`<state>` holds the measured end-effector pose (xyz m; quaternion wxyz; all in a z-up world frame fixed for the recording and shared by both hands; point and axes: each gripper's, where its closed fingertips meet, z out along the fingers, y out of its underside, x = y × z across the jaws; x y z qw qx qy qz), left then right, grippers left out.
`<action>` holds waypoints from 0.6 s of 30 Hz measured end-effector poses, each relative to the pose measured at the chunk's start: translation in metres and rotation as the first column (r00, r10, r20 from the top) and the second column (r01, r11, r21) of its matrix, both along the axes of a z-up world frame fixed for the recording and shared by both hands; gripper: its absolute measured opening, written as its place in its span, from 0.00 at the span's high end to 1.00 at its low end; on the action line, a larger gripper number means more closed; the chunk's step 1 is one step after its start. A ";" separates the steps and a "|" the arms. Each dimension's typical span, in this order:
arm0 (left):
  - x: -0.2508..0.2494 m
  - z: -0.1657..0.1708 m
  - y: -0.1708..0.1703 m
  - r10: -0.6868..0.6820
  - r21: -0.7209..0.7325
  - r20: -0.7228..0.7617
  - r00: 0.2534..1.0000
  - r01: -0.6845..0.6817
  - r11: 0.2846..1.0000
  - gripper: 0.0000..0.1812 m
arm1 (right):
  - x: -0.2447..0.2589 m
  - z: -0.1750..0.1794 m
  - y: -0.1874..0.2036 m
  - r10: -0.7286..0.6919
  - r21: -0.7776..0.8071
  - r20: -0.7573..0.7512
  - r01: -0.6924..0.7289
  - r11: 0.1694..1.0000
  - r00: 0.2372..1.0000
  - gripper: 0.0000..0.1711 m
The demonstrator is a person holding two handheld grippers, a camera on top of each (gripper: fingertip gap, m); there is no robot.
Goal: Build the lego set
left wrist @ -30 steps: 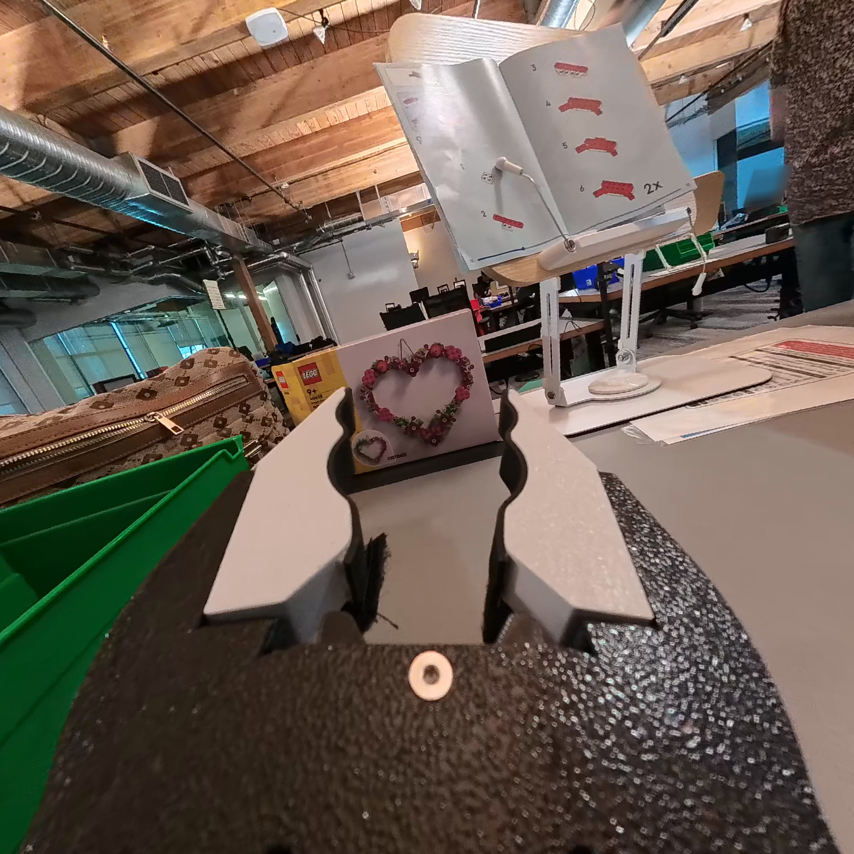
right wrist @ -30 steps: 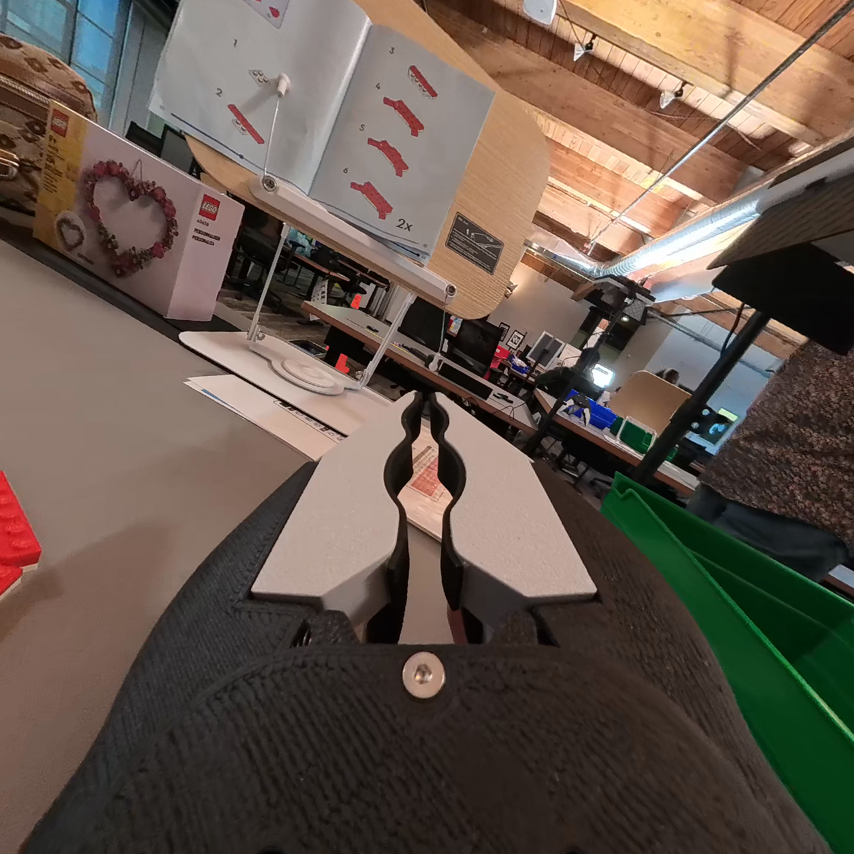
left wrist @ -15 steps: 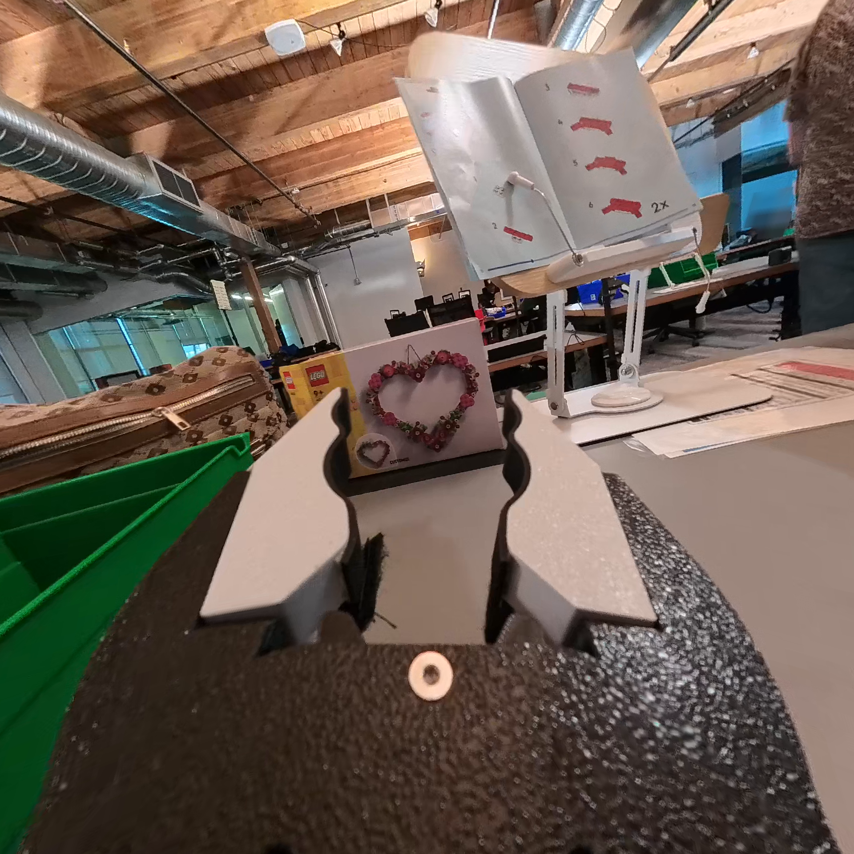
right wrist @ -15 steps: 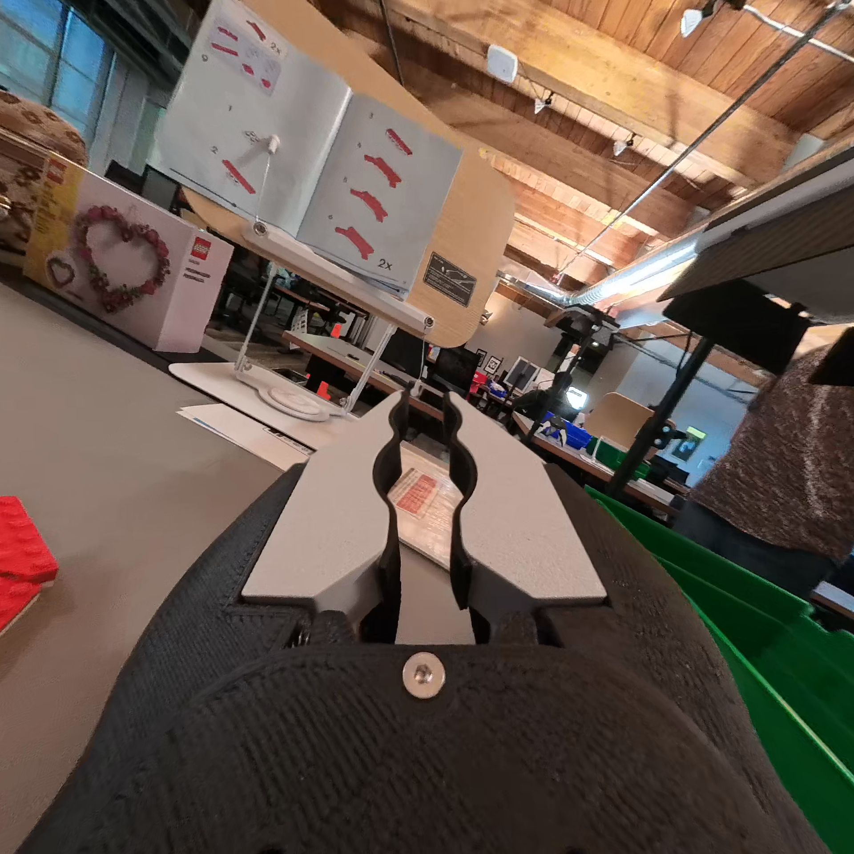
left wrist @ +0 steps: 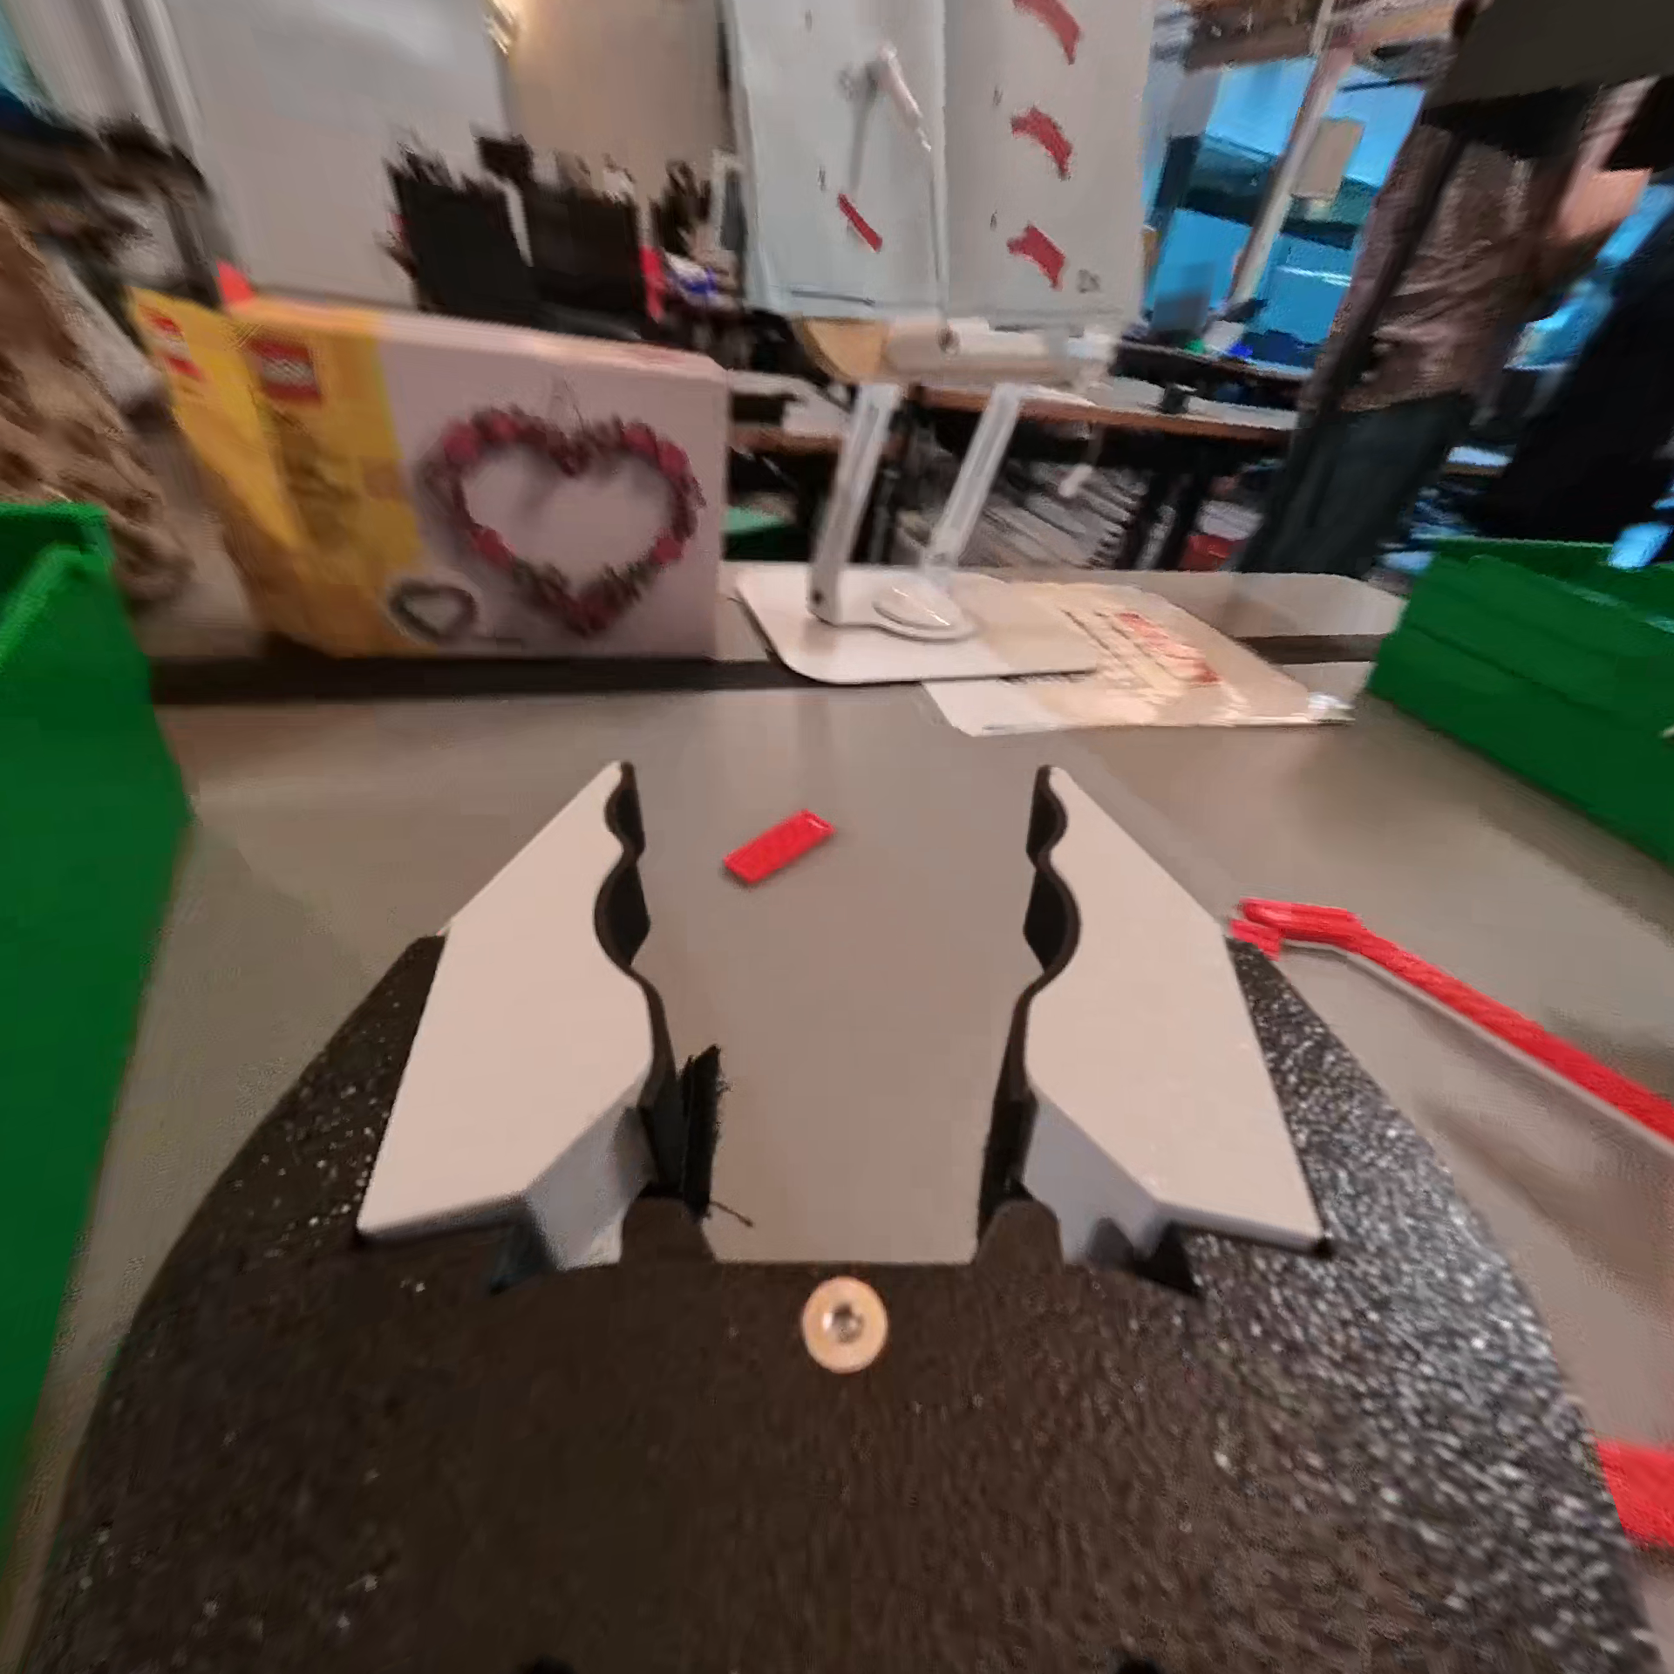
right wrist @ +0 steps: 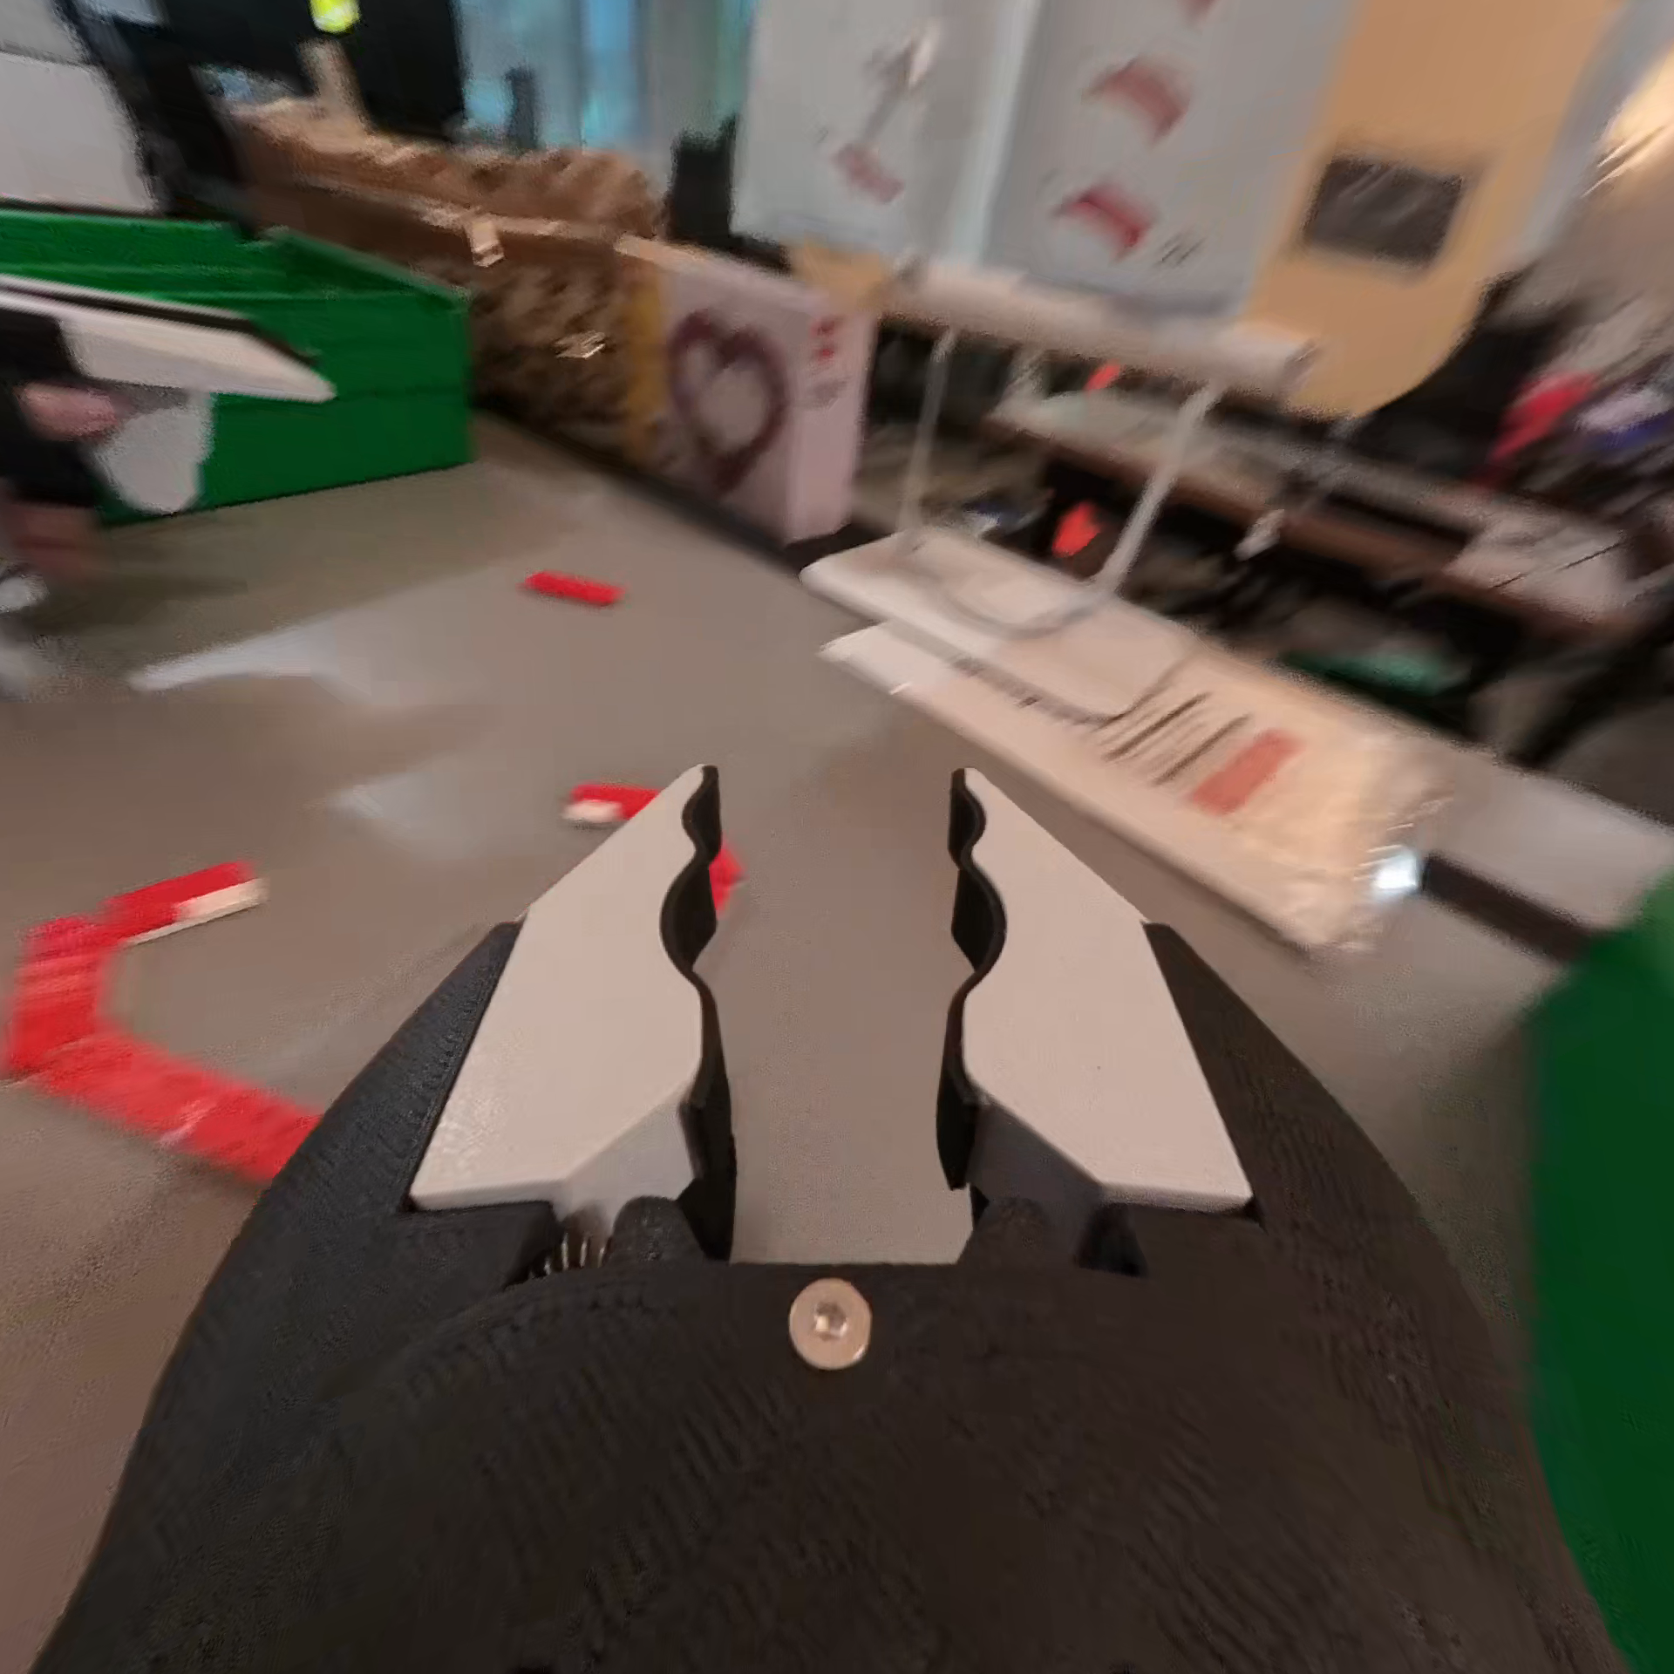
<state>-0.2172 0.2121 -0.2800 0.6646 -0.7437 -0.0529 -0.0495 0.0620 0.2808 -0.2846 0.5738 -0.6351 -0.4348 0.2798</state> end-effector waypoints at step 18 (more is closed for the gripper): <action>0.084 0.036 -0.090 -0.265 0.059 -0.039 0.963 0.267 0.962 0.43 | -0.032 -0.096 -0.161 0.704 -0.369 0.527 -0.618 0.695 0.476 0.82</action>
